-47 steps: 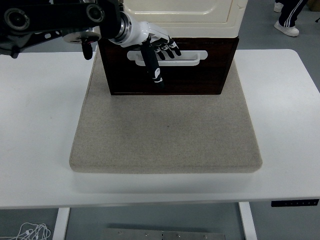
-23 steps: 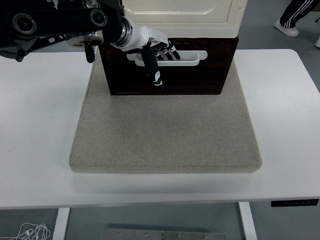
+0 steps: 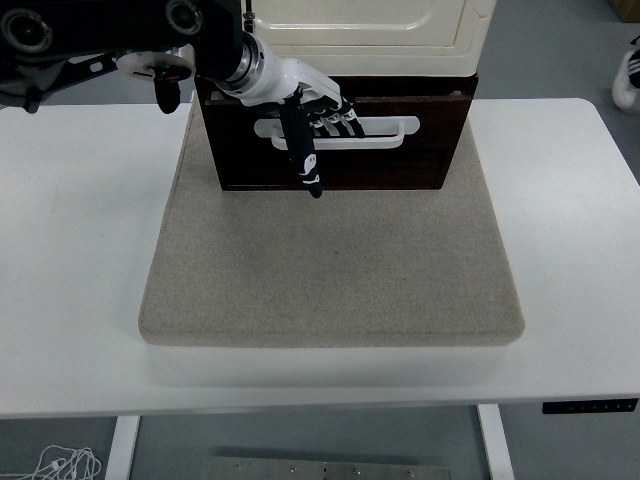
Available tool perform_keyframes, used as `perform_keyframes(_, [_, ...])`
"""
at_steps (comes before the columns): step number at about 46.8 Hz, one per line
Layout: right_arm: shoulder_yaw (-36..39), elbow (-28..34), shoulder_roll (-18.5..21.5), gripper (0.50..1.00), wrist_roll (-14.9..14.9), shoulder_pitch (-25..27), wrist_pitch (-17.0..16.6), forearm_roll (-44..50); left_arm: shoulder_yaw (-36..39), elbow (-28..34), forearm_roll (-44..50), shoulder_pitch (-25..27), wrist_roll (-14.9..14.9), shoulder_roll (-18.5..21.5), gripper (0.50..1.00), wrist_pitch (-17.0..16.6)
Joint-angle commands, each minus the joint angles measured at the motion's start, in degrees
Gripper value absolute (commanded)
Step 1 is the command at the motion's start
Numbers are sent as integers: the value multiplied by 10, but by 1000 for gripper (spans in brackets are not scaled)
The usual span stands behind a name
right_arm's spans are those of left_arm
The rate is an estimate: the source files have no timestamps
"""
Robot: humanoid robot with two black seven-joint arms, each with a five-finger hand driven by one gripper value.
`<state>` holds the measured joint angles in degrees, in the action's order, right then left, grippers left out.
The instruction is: Open the drawer under the combination cabinet
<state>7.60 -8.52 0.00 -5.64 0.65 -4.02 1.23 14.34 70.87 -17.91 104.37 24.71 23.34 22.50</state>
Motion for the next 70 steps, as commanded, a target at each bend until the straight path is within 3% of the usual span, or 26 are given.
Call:
perform_keyframes(1, [0,0,0,928,0,0,0,0,-7,0,0,0,1,1,1000,14])
perform_keyframes(37, [0,0,0,926,0,0,0,0,-42,8,0,4,0,22,1000,109])
perform_keyframes(70, [0,0,0,928,0,1,0,0,-103,9,27,0,0,37,1000,125])
